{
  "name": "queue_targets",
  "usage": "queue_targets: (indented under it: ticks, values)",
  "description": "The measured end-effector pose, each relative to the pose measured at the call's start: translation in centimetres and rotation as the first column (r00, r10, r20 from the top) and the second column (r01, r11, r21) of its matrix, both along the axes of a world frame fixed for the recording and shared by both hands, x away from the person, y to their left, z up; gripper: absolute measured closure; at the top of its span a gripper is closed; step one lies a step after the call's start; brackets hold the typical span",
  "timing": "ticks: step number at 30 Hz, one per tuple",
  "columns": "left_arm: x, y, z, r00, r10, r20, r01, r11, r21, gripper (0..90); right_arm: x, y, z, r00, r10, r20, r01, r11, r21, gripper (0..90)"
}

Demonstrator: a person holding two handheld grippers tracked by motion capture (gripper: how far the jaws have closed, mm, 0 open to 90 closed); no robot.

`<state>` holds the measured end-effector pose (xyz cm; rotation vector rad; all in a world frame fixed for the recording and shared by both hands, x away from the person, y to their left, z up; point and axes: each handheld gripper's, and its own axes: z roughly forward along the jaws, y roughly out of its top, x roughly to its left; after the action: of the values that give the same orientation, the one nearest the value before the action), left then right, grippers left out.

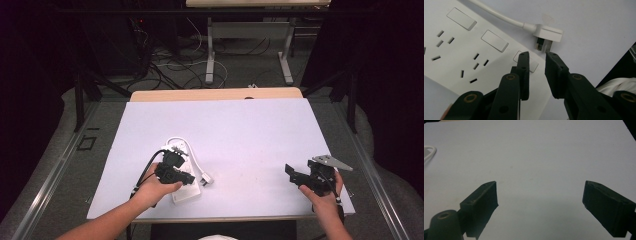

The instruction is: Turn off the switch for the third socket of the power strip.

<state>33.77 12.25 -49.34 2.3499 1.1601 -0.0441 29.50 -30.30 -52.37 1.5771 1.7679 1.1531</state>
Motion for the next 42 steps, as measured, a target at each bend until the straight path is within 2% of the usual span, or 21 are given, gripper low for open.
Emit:
queue_targets:
  ticks: [2, 8, 9, 10, 11, 12, 13, 14, 16, 20, 21, 23, 24, 32, 34, 35, 36, 38, 41, 42]
  values:
    - [0.0, -0.2, -0.2, 0.9999, 0.002, -0.011, -0.001, 0.9999, 0.01, 76.7, 0.1, 0.0, -0.1, 0.9999, -0.006, 0.012, 0.006, 1.0, 0.006, 12.3]
    - [0.4, -0.6, -0.7, 0.9998, 0.01, -0.02, -0.009, 0.9993, 0.035, 85.0, 0.1, 0.0, -0.1, 1.0, 0.0, 0.008, 0.0, 1.0, 0.004, 12.8]
    - [0.5, -0.6, -0.8, 0.9995, 0.013, -0.028, -0.012, 0.9991, 0.04, 86.7, 0.2, 0.1, -0.2, 0.9996, -0.012, 0.026, 0.012, 1.0, 0.01, 12.9]
    - [0.7, -0.6, -0.9, 0.9996, 0.007, -0.027, -0.006, 0.9992, 0.038, 87.6, 0.2, 0.1, -0.2, 0.9996, -0.012, 0.026, 0.011, 1.0, 0.01, 12.9]
    - [0.8, -0.6, -0.9, 0.9993, 0.015, -0.034, -0.014, 0.9992, 0.038, 88.6, 0.1, 0.0, -0.1, 1.0, 0.0, 0.004, 0.0, 1.0, 0.007, 13.0]
    - [0.9, -0.6, -1.0, 0.9992, 0.009, -0.038, -0.008, 0.9993, 0.037, 89.4, 0.2, 0.1, -0.2, 0.9996, -0.012, 0.026, 0.012, 1.0, 0.011, 13.1]
    - [0.9, -0.6, -1.1, 0.9991, 0.014, -0.041, -0.013, 0.9993, 0.036, 89.7, 0.0, -0.1, -0.1, 1.0, 0.006, -0.001, -0.006, 1.0, -0.002, 13.1]
    - [0.9, -0.7, -1.1, 0.9988, 0.016, -0.045, -0.015, 0.9991, 0.039, 89.8, 0.0, -0.1, -0.1, 1.0, 0.003, -0.007, -0.003, 1.0, 0.006, 13.3]
    - [0.8, -0.8, -1.3, 0.9981, 0.031, -0.053, -0.029, 0.9989, 0.036, 89.8, 0.0, -0.1, -0.1, 1.0, 0.004, -0.007, -0.004, 1.0, 0.005, 13.3]
    - [0.9, -0.9, -1.4, 0.9986, 0.019, -0.05, -0.016, 0.9989, 0.045, 89.9, 0.0, 0.0, -0.1, 1.0, 0.003, -0.006, -0.003, 1.0, 0.006, 13.4]
    - [0.9, -1.0, -1.4, 0.9978, 0.034, -0.057, -0.032, 0.9986, 0.041, 89.9, 0.0, 0.0, -0.1, 1.0, 0.004, -0.006, -0.004, 1.0, 0.004, 13.4]
    - [0.9, -1.1, -1.4, 0.9978, 0.034, -0.057, -0.031, 0.9984, 0.046, 89.9, 0.0, 0.0, -0.1, 1.0, 0.004, -0.006, -0.004, 1.0, 0.005, 13.5]
    - [1.0, -1.0, -1.4, 0.9983, 0.019, -0.056, -0.016, 0.9986, 0.05, 89.9, 0.0, 0.0, -0.1, 1.0, 0.004, -0.006, -0.004, 1.0, 0.005, 13.5]
    - [0.8, -1.1, -1.5, 0.9984, 0.028, -0.048, -0.026, 0.9986, 0.047, 90.0, 0.0, 0.0, -0.1, 1.0, 0.005, -0.008, -0.005, 1.0, 0.003, 13.7]
    - [0.9, -1.0, -1.6, 0.9991, 0.015, -0.041, -0.013, 0.9988, 0.048, 90.0, 0.1, 0.0, -0.1, 1.0, 0.006, -0.007, -0.006, 1.0, 0.001, 13.7]
    - [0.8, -1.1, -1.6, 0.9987, 0.022, -0.047, -0.02, 0.9987, 0.047, 90.0, 0.1, 0.0, -0.1, 0.9999, 0.007, -0.01, -0.007, 1.0, 0.001, 13.8]
    - [0.8, -1.0, -1.7, 0.9985, 0.004, -0.054, -0.001, 0.9989, 0.047, 90.0, 0.1, 0.0, -0.1, 0.9999, 0.01, -0.009, -0.01, 1.0, -0.002, 13.8]
    - [0.6, -1.3, -1.7, 0.9987, 0.015, -0.049, -0.012, 0.9988, 0.047, 90.0, 0.1, 0.0, -0.2, 0.9999, 0.014, -0.001, -0.014, 1.0, 0.0, 13.8]
    - [0.5, -1.3, -1.7, 0.9996, -0.001, -0.028, 0.003, 0.9984, 0.056, 90.0, 0.1, 0.0, -0.1, 0.9999, 0.012, -0.001, -0.012, 1.0, 0.0, 13.8]
    - [0.5, -1.3, -1.7, 0.9994, 0.008, -0.033, -0.006, 0.9988, 0.049, 90.0, 0.1, 0.0, -0.2, 0.9999, 0.011, -0.002, -0.011, 1.0, 0.0, 13.8]
